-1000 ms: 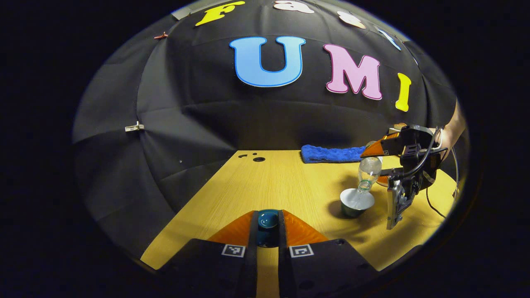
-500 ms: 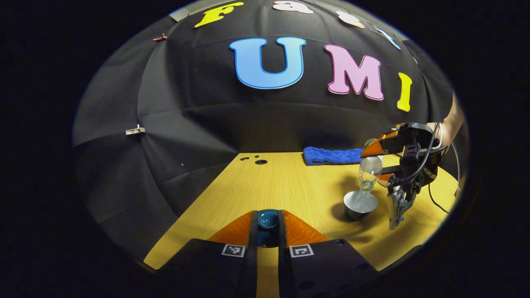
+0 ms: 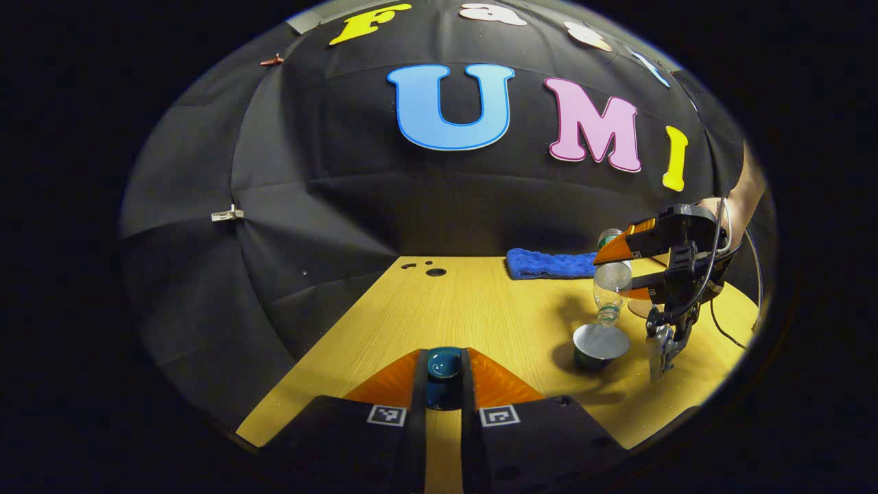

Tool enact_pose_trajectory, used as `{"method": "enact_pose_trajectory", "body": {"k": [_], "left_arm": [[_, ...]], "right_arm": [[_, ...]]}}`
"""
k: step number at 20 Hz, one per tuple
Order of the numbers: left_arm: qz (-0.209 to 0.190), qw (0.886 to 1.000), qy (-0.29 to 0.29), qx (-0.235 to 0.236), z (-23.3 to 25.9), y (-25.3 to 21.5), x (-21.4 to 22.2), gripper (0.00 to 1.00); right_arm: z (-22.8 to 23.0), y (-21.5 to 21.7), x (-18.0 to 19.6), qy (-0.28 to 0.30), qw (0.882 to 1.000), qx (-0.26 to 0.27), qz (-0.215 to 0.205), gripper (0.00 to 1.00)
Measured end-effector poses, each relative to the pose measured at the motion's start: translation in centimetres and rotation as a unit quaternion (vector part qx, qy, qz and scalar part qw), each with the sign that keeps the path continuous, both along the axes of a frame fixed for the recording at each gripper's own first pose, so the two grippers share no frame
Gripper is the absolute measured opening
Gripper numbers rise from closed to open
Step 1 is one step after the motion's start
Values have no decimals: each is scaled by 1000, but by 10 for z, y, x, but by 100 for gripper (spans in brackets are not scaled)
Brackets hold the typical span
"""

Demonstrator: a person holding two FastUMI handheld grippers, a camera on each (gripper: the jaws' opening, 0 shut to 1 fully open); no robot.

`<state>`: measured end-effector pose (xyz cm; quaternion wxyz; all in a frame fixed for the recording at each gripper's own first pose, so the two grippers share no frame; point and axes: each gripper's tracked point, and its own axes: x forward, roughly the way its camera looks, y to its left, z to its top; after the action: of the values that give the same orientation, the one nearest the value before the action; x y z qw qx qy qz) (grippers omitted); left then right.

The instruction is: Open the teacup lid with one hand, grasp the water bottle and pour water into the teacup with the other hand; after pouring, place the water bottle on the coaster and then close the teacup lid.

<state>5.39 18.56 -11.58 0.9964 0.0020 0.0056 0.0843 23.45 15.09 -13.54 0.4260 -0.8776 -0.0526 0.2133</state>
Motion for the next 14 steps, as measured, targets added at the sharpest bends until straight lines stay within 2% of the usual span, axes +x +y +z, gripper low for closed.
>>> {"method": "enact_pose_trajectory", "body": {"k": [1,2,8,9,10,11,13,14], "left_arm": [[1,1000,2,-1,-2,1,-3,20],[2,1000,2,-1,-3,2,-4,24],[11,1000,4,-3,-4,8,-9,24],[12,1000,4,-4,-5,8,-9,21],[15,1000,4,-4,-4,8,-9,24],[17,1000,4,-1,-5,9,-9,24],[20,1000,2,-3,-3,11,-10,21],[20,1000,1,-11,-2,10,-11,21]], "right_arm": [[2,2,0,-3,1000,-8,5,74],[1,0,1,-2,1000,-9,4,73],[0,-1,0,-3,1000,-30,2,73],[0,-1,0,-2,999,-34,3,69],[1,-1,-1,-6,999,-40,4,69],[2,-1,-2,-7,999,-46,5,73],[1,0,-1,-9,998,-55,4,73],[1,1,-2,-11,998,-60,6,69]]}}
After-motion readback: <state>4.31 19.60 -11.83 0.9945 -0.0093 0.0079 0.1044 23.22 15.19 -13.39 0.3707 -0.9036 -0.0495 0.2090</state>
